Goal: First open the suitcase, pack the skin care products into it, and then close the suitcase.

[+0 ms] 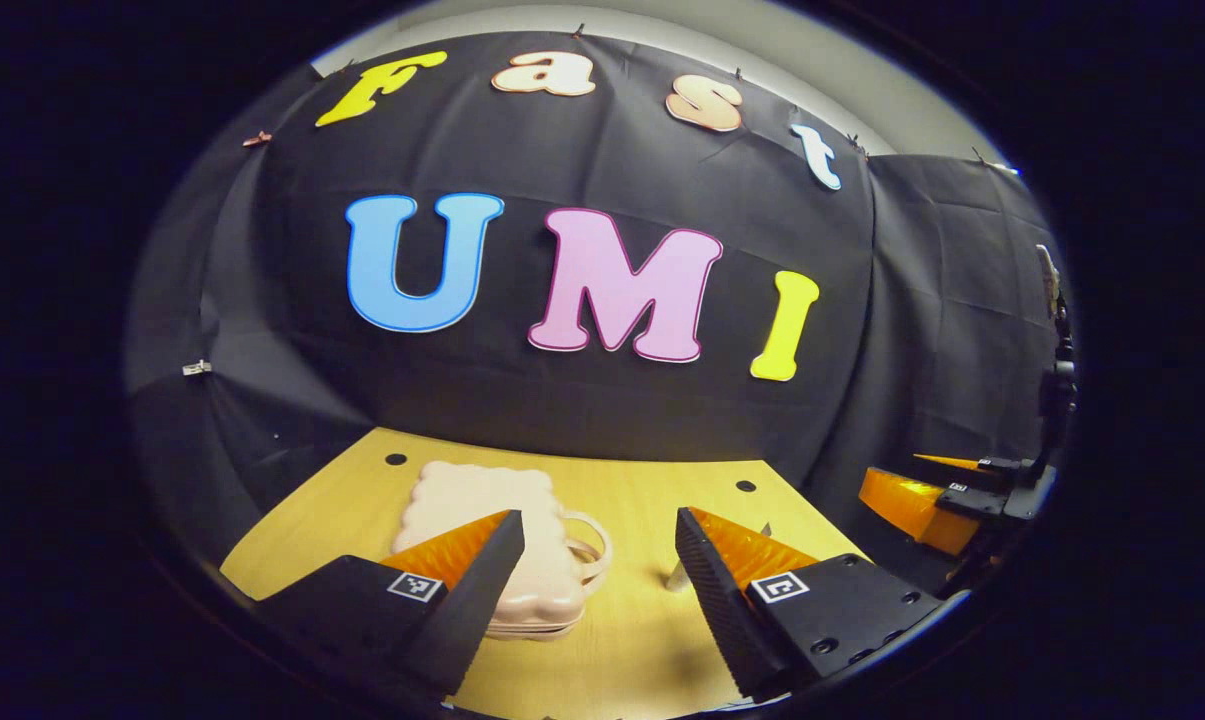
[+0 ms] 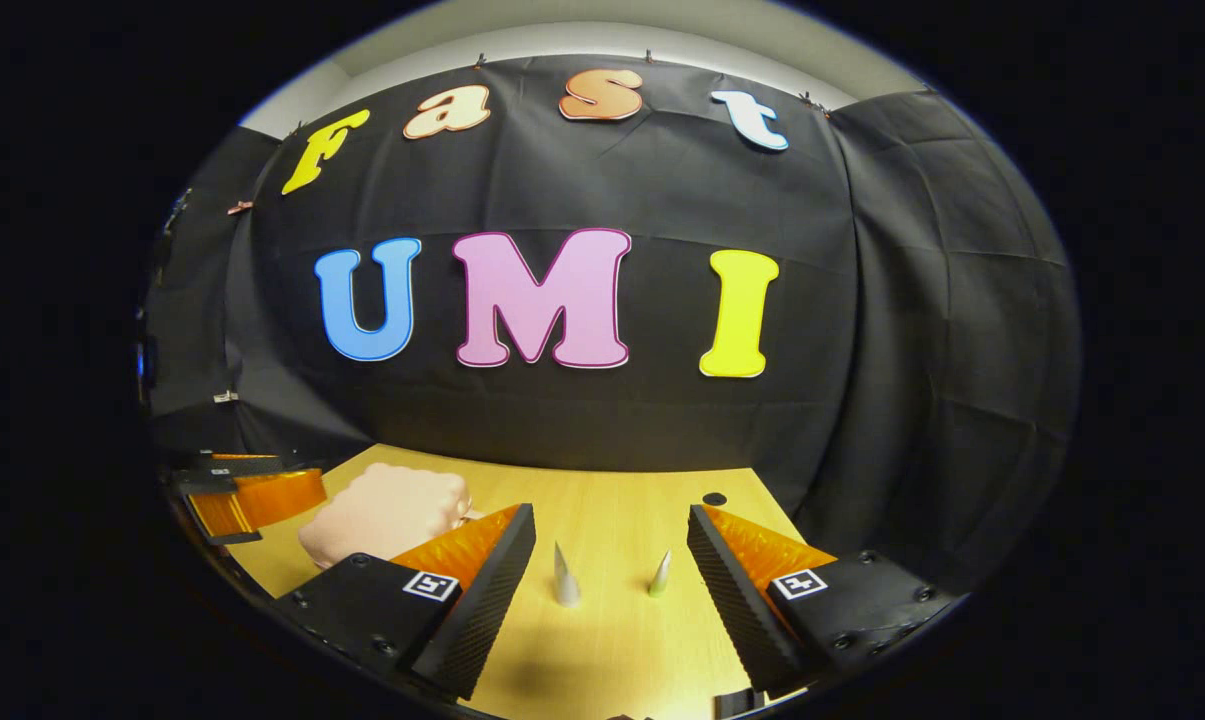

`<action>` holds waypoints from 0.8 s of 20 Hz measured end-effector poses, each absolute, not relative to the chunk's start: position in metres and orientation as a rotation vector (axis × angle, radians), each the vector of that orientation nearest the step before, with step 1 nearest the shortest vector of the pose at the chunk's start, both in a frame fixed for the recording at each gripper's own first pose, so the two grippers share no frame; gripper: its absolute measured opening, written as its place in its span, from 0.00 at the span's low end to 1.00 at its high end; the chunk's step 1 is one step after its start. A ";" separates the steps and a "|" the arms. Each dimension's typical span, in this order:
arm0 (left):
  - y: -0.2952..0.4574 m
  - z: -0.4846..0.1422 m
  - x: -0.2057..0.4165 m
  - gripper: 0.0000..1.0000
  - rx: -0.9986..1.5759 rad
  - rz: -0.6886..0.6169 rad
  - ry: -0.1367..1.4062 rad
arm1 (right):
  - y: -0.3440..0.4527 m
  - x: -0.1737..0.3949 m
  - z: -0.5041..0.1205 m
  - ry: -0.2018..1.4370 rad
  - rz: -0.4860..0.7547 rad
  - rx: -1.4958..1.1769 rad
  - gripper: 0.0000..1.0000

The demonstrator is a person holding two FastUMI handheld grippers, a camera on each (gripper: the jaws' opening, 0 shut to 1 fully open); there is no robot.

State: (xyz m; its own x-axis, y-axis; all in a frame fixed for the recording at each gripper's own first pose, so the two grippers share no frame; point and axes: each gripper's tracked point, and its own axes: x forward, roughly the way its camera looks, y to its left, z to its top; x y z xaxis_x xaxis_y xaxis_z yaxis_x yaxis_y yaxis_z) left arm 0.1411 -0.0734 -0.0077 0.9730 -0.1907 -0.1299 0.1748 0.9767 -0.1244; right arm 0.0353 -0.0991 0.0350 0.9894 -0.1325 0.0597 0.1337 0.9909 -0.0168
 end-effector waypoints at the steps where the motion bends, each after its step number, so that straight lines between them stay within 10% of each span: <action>1: -0.083 -0.013 0.158 0.96 -0.125 -0.194 0.162 | -0.107 0.042 0.036 -0.058 -0.131 -0.021 0.97; 16: -0.136 -0.184 0.345 0.90 -0.043 -0.041 0.626 | -0.206 0.117 -0.006 0.053 -0.103 -0.008 0.97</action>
State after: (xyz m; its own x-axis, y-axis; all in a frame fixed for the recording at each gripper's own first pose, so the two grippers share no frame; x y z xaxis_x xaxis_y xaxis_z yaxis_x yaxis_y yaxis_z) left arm 0.3450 -0.1356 -0.1836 0.8097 -0.0514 -0.5845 0.0256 0.9983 -0.0523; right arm 0.1171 -0.2060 -0.0060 0.9933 -0.1033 -0.0521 0.1029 0.9946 -0.0107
